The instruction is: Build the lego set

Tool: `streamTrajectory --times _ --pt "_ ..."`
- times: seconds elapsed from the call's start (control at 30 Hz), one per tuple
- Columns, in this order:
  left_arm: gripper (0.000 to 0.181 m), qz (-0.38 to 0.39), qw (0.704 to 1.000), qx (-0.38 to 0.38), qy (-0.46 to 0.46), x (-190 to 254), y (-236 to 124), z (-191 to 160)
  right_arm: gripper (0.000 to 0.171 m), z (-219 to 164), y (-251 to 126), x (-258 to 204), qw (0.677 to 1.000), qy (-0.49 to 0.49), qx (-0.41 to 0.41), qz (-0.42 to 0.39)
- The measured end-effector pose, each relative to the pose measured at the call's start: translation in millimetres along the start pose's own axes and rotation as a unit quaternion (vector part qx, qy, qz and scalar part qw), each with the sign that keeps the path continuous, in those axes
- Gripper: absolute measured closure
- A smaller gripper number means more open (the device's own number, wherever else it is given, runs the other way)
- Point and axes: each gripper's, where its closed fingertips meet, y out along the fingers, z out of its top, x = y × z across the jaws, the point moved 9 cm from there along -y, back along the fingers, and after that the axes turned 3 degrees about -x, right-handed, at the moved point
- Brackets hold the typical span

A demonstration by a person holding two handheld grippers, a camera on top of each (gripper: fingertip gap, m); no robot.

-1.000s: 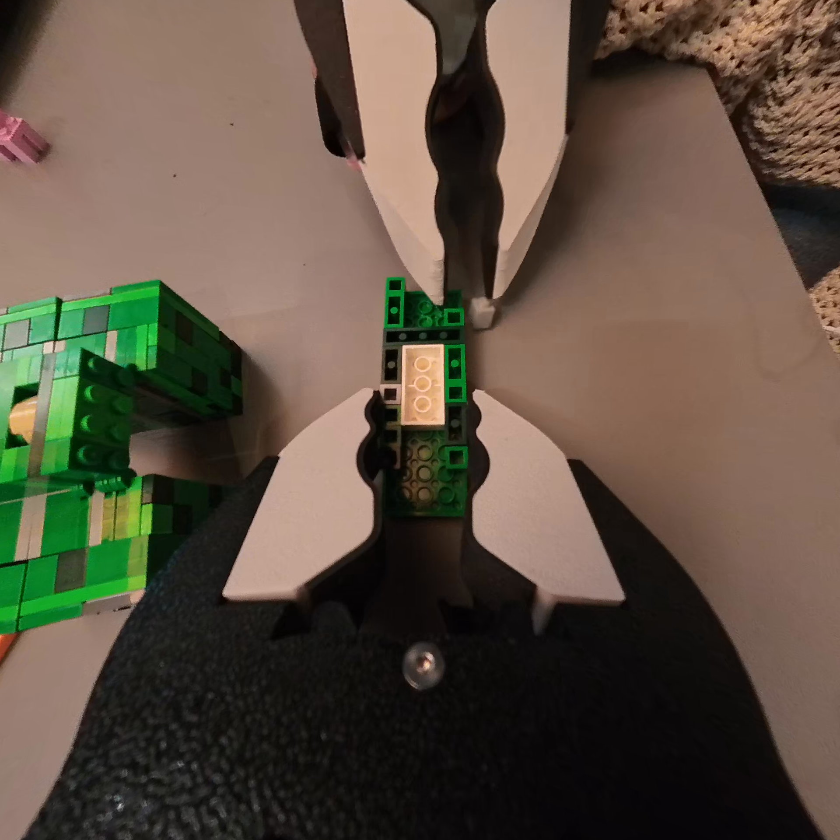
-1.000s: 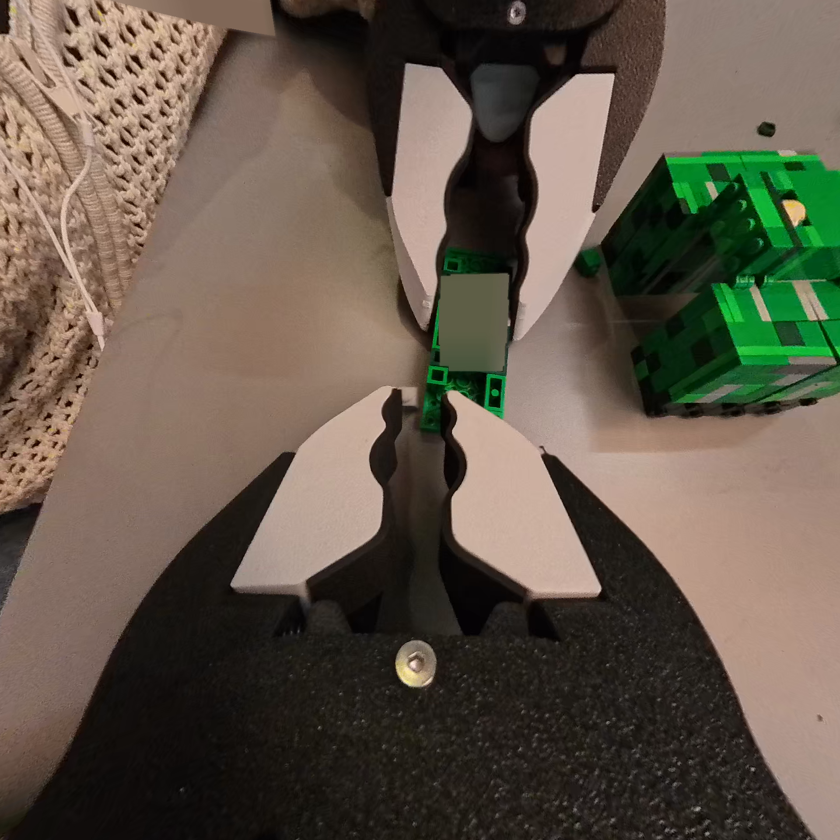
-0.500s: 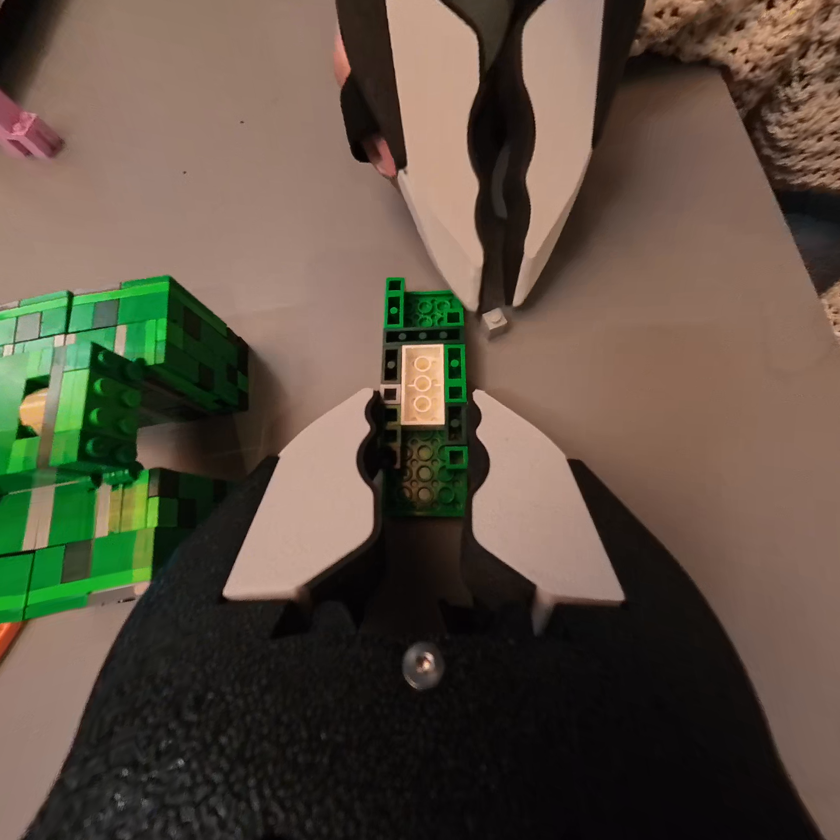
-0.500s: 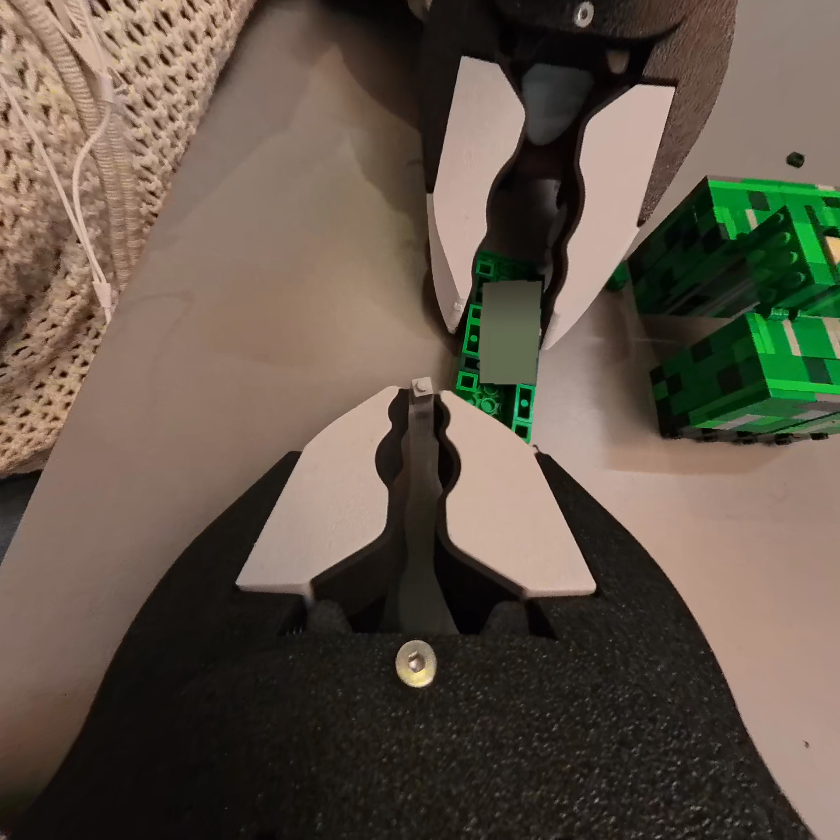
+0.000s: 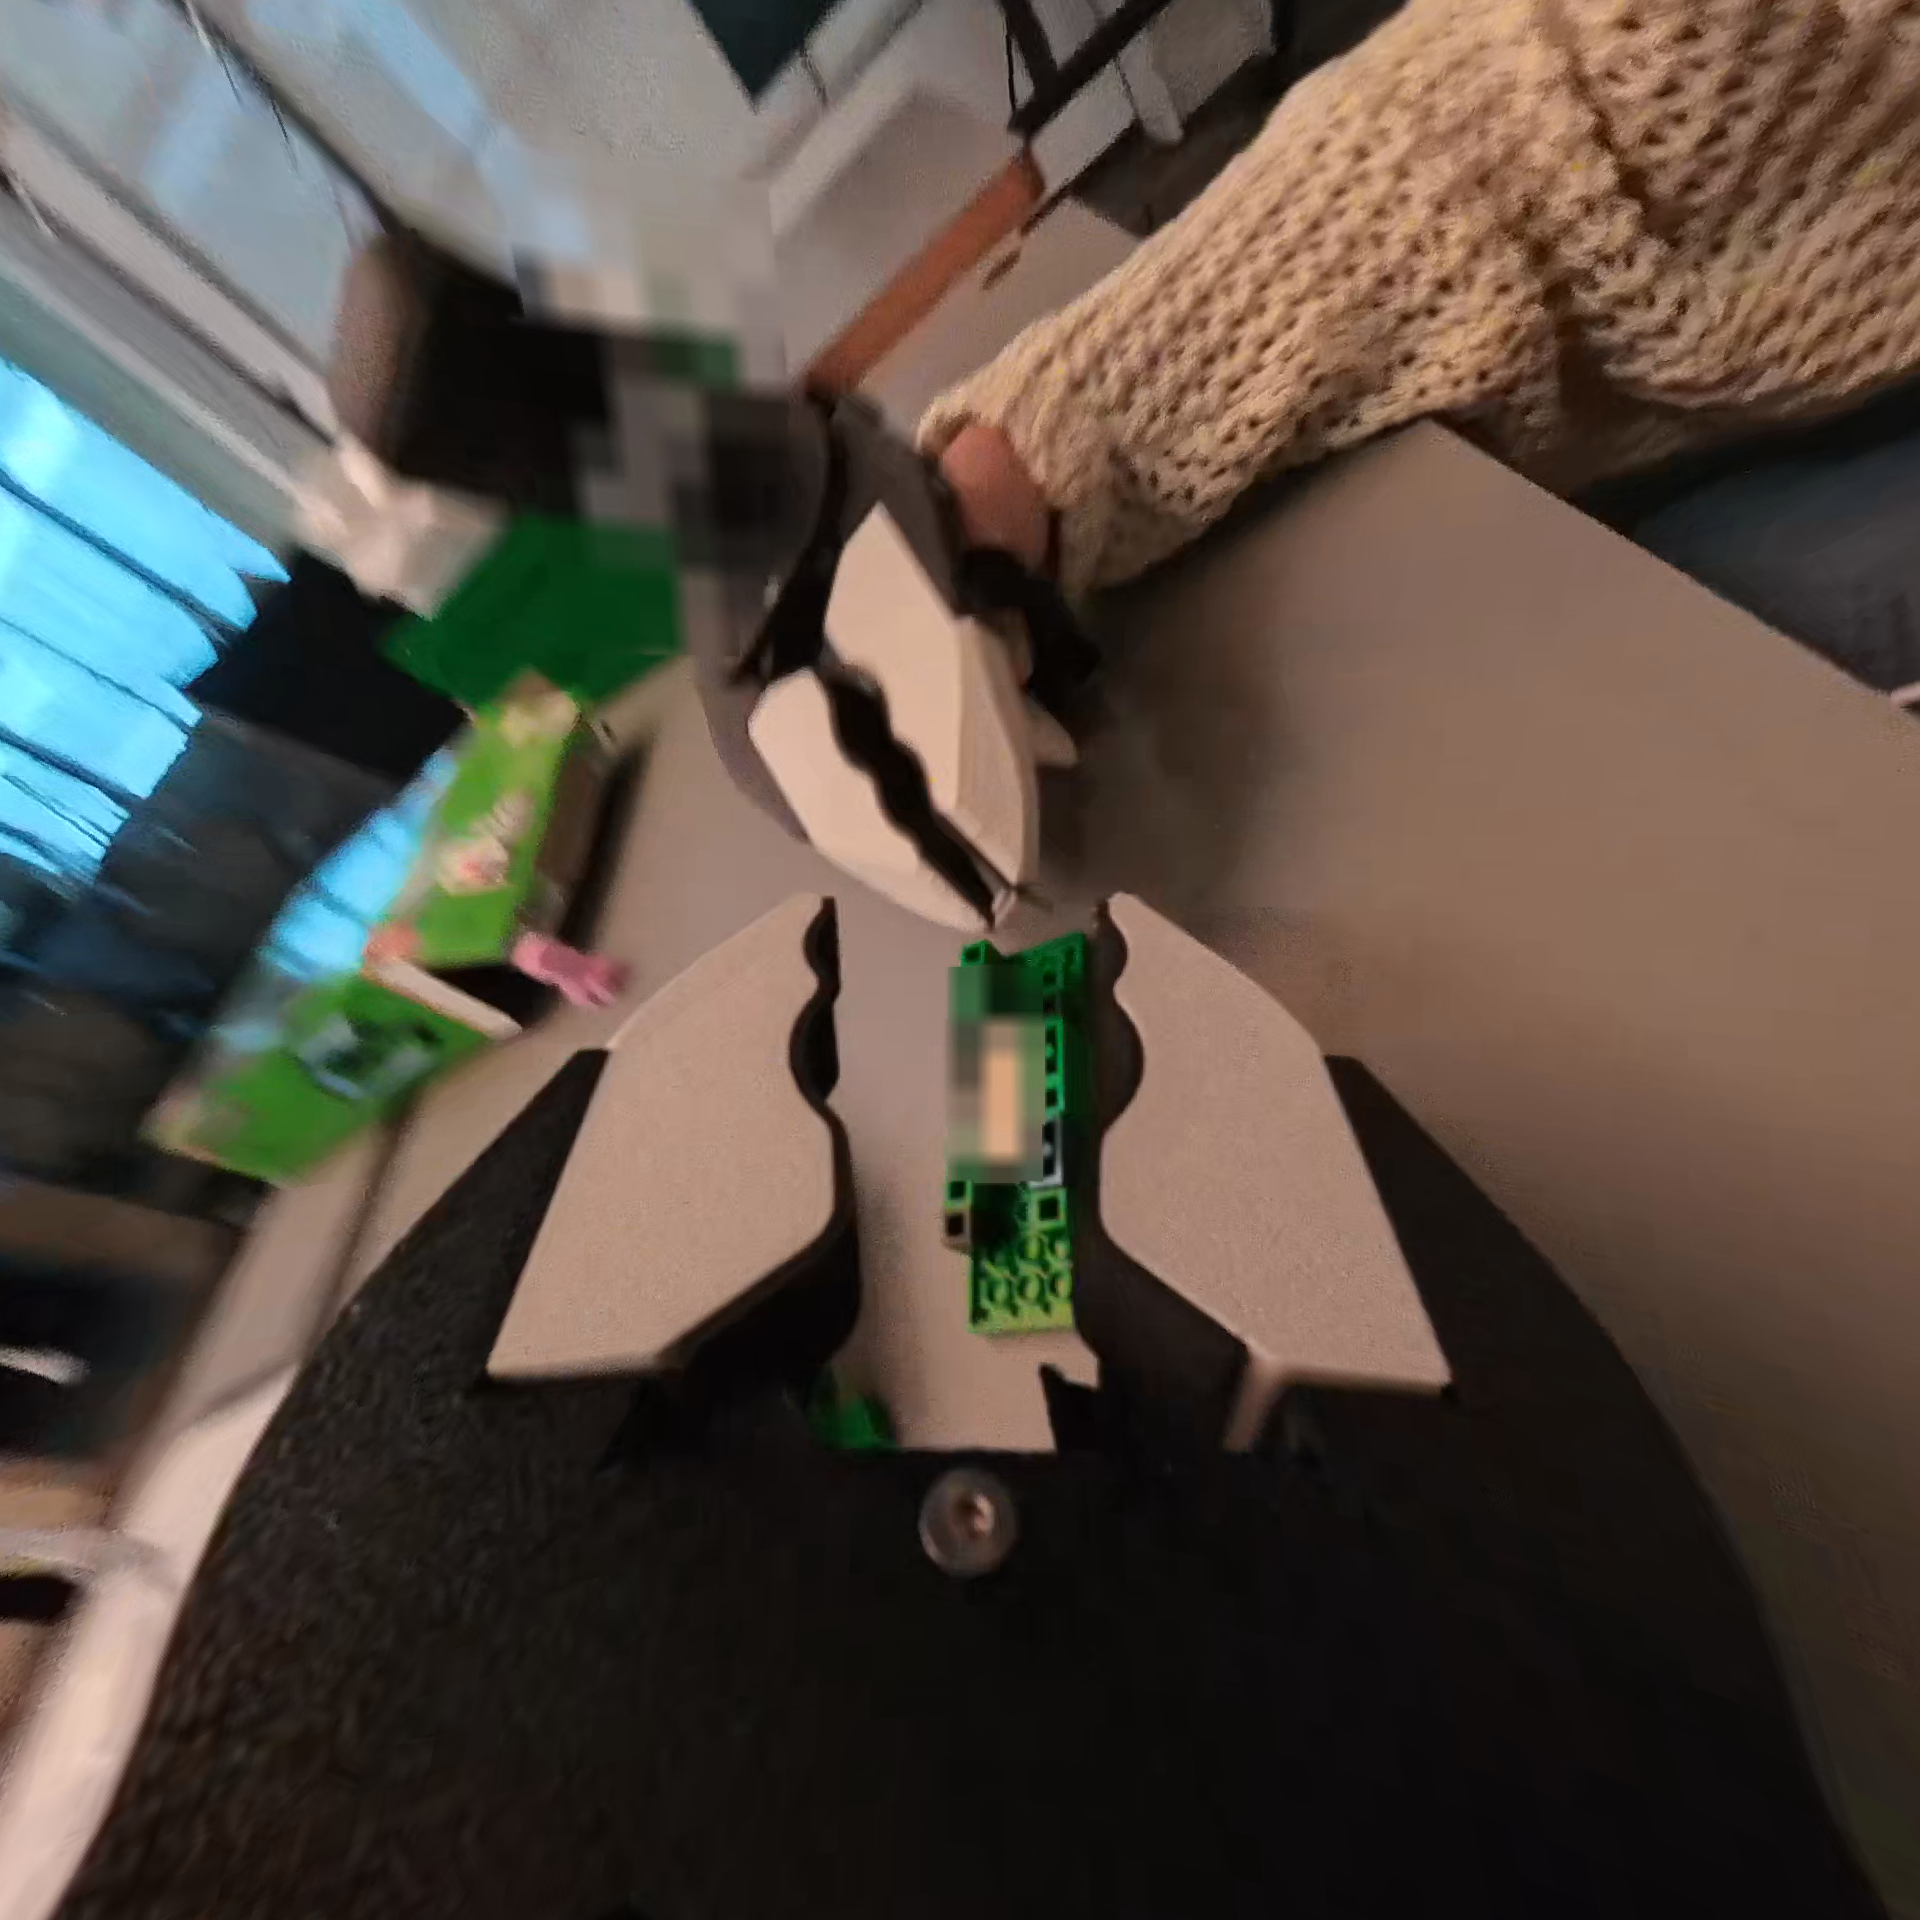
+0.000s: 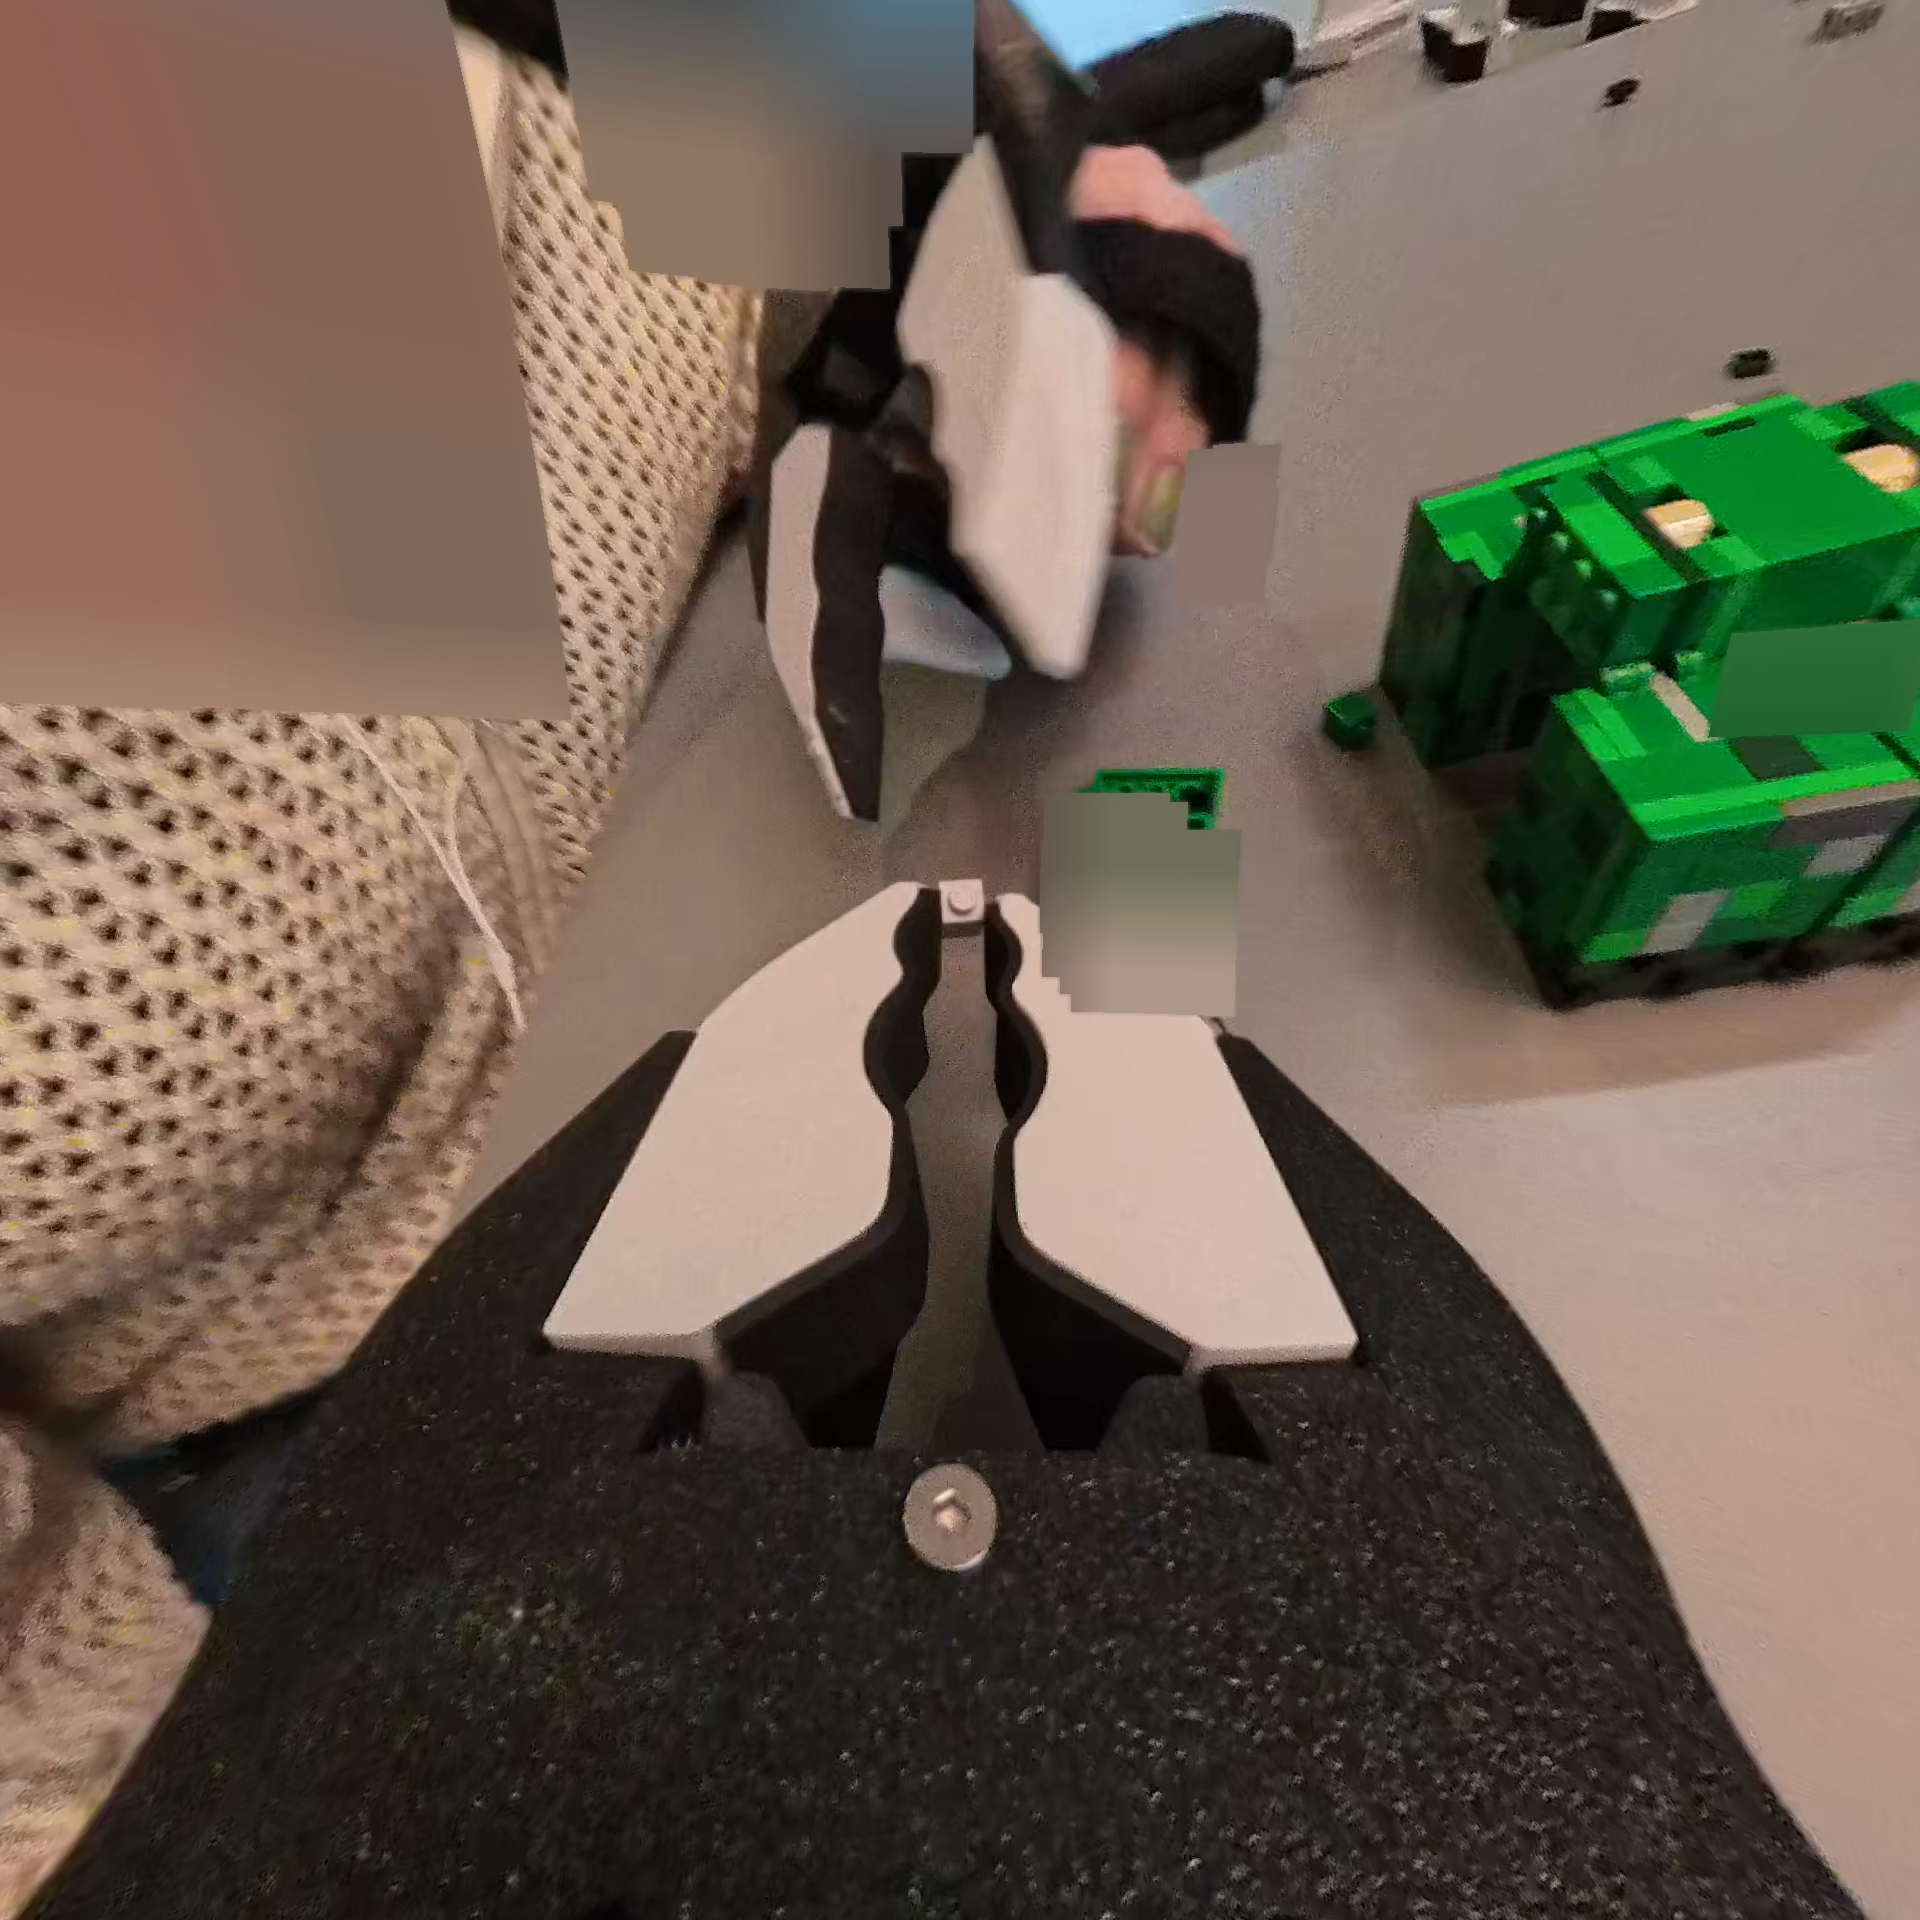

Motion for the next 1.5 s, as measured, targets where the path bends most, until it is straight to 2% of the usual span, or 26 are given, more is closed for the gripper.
streamTrajectory --times 0.07,0.17,0.4,0.53,0.63,0.7,0.73,0.77,0.83,0.9,0.97,1.07,1.2,1.43,1.5 --pt "0.143 0.020 0.996 0.003 0.082 10 0 6 0.164 3 5 -1 0.999 0.020 0.015 0.035" --pt "0.151 0.029 0.989 -0.019 0.141 19 4 5 0.164 4 9 -1 0.998 0.032 0.009 0.053" --pt "0.169 0.033 0.987 -0.027 0.155 21 7 3 0.164 6 11 -1 0.994 0.053 0.034 0.084" --pt "0.171 0.040 0.988 -0.045 0.142 19 8 3 0.164 6 11 1 0.995 0.060 0.038 0.076" --pt "0.171 0.067 0.995 -0.062 0.037 3 6 4 0.155 12 -2 -1 0.997 0.003 0.076 0.021" --pt "0.171 0.050 0.993 -0.049 -0.091 -11 2 4 0.147 17 -11 -9 0.989 -0.101 0.087 -0.066" --pt "0.171 0.030 0.986 -0.037 -0.161 -18 0 4 0.142 19 -13 -16 0.975 -0.165 0.079 -0.126" --pt "0.171 0.008 0.974 -0.024 -0.226 -24 -2 3 0.140 21 -12 -24 0.952 -0.235 0.067 -0.185" --pt "0.171 -0.028 0.945 0.002 -0.326 -31 -5 0 0.142 23 -7 -40 0.881 -0.366 0.040 -0.297" --pt "0.171 -0.066 0.914 0.018 -0.400 -33 -4 -1 0.143 23 2 -49 0.821 -0.444 0.002 -0.359" --pt "0.171 -0.103 0.885 0.032 -0.453 -32 -3 -2 0.143 21 11 -52 0.788 -0.483 -0.020 -0.380" --pt "0.171 -0.145 0.844 0.049 -0.515 -32 -1 -6 0.148 17 17 -53 0.779 -0.499 -0.031 -0.377" --pt "0.171 -0.163 0.823 0.048 -0.542 -31 1 -9 0.161 18 17 -55 0.776 -0.506 -0.028 -0.375" --pt "0.171 -0.188 0.804 0.049 -0.562 -29 4 -14 0.164 17 18 -55 0.791 -0.494 -0.033 -0.359" --pt "0.164 -0.187 0.816 0.060 -0.544 -30 3 -13 0.164 19 15 -56 0.803 -0.481 -0.022 -0.351"
